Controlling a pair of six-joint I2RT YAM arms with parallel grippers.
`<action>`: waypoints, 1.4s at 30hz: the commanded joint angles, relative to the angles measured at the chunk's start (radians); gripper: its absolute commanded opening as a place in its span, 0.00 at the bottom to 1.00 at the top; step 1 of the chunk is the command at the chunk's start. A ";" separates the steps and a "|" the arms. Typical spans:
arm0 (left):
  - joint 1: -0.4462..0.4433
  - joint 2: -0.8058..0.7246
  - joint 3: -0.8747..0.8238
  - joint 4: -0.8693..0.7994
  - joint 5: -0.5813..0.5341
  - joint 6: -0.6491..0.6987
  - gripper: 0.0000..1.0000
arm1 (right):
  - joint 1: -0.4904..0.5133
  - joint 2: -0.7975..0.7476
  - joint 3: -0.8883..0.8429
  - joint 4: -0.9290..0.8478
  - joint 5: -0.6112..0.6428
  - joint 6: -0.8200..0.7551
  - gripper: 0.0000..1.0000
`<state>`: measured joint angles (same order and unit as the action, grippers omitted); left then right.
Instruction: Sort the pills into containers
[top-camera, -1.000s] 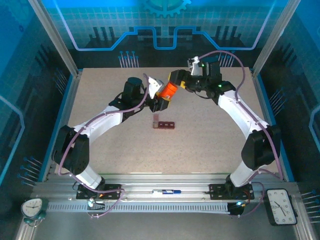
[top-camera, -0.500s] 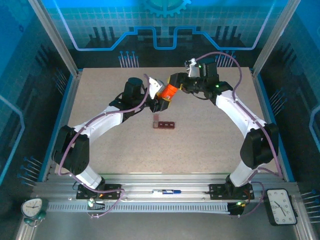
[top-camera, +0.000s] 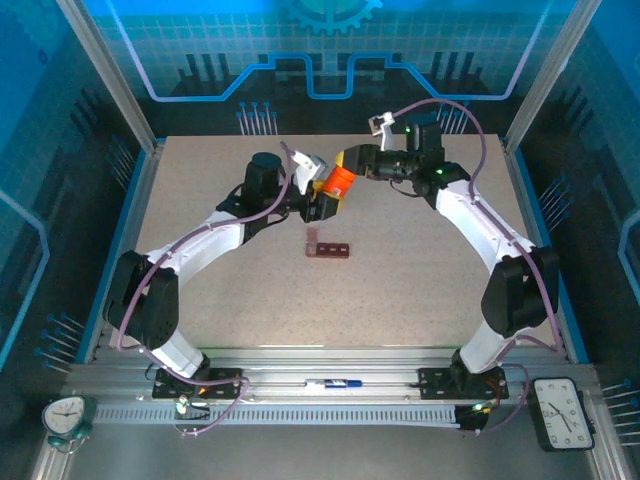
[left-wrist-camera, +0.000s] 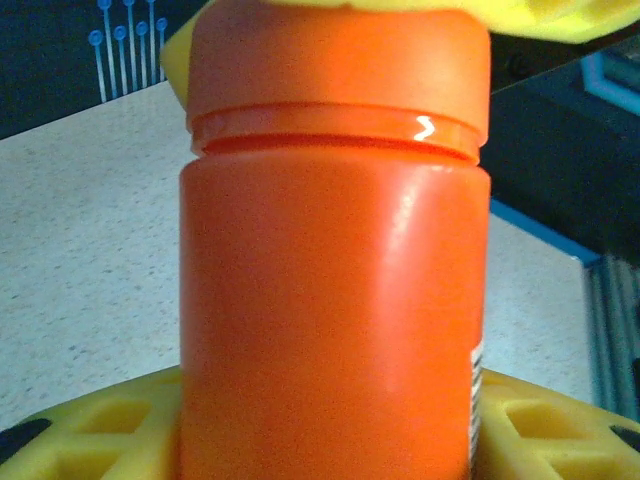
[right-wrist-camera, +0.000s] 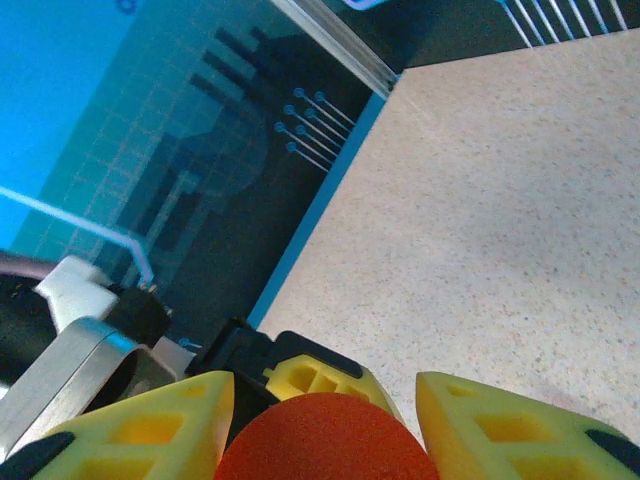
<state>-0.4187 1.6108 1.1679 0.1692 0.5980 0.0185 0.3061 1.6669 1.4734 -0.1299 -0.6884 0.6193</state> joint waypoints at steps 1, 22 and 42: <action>0.033 -0.041 0.003 0.099 0.062 -0.089 0.26 | -0.041 -0.013 0.008 -0.015 -0.039 -0.075 0.44; -0.004 -0.034 0.035 -0.071 -0.112 0.116 0.26 | -0.028 -0.031 0.044 -0.182 0.138 0.162 0.84; -0.017 -0.014 0.030 -0.052 -0.106 0.107 0.26 | 0.057 0.033 0.089 -0.211 0.157 0.110 0.55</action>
<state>-0.4286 1.6089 1.1698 0.0967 0.4892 0.1081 0.3553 1.6939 1.5333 -0.3145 -0.5518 0.7547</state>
